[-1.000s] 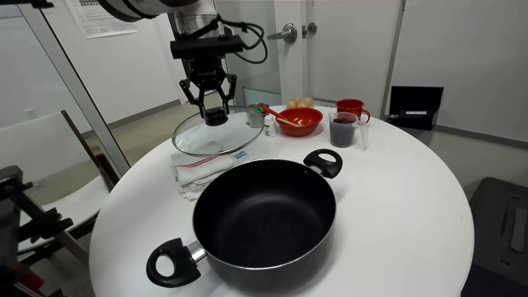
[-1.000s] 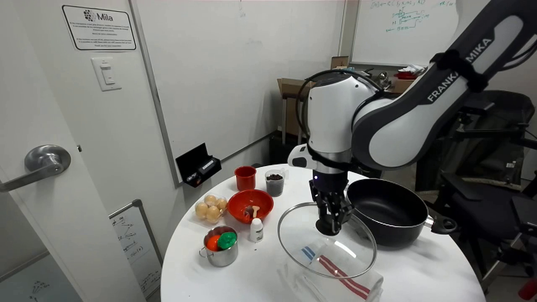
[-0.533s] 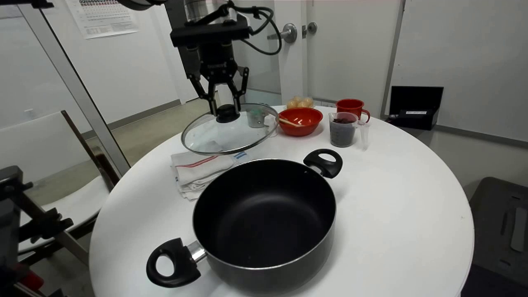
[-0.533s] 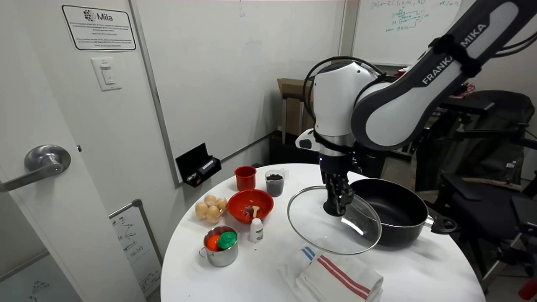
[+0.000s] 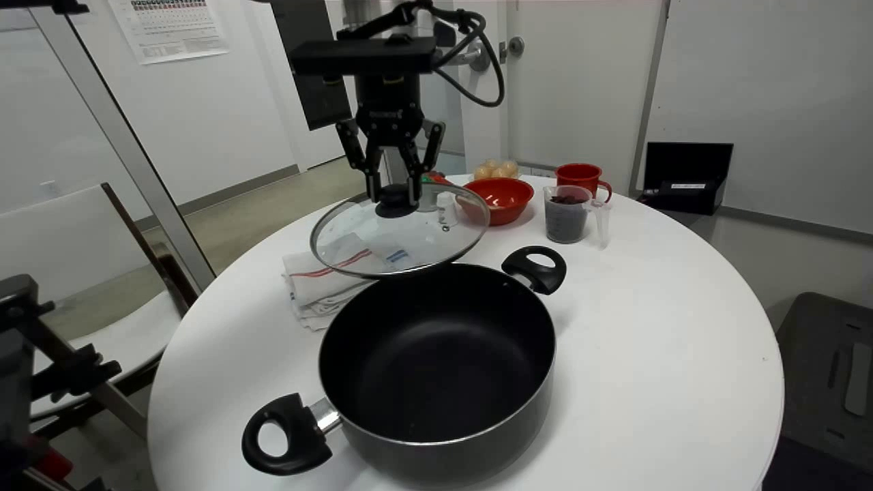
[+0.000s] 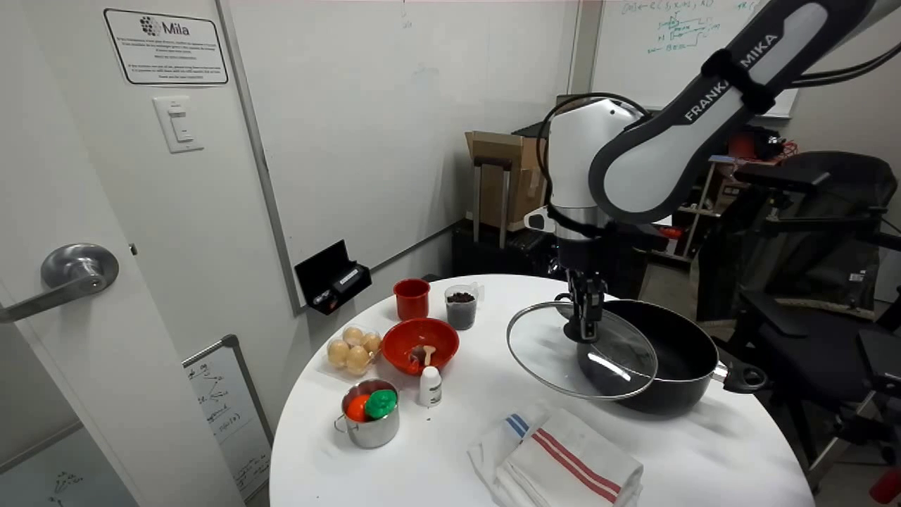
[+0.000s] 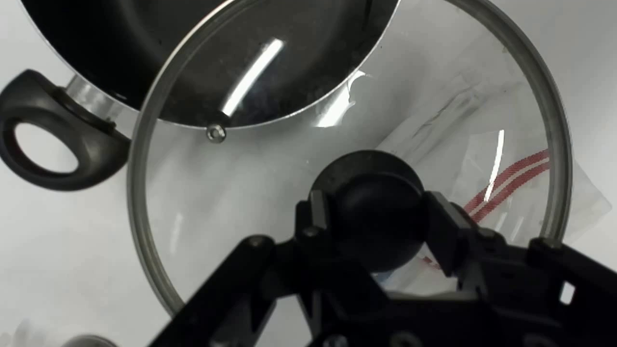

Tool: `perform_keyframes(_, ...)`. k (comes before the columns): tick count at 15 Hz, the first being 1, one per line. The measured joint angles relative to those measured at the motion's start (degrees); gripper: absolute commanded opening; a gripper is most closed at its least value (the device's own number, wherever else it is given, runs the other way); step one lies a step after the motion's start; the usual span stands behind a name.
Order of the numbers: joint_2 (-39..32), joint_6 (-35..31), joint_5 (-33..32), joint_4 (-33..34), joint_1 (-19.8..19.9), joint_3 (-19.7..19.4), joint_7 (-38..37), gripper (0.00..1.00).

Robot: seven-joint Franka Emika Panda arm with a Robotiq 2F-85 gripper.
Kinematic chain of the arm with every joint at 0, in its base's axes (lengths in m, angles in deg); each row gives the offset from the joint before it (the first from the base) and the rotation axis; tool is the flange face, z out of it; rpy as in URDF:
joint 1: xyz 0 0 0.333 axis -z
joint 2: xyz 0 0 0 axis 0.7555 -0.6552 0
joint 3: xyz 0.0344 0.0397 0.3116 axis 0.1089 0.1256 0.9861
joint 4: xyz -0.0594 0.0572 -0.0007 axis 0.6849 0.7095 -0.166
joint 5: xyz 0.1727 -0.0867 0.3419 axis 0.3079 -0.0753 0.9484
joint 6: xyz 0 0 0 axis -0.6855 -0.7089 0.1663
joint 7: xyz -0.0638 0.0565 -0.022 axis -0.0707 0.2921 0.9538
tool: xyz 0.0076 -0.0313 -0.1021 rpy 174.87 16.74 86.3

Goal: Put the glass lid on the black pot.

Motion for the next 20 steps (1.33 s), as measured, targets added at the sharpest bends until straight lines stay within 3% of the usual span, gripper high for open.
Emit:
perform_keyframes(10, 0.0, -0.1, 8.9, -2.6, 7.1, -1.2, -4.3, 0.25)
perform_keyframes(20, 0.3, -2.1, 12.4, -5.2, 8.8, -3.7, -10.9, 0.25)
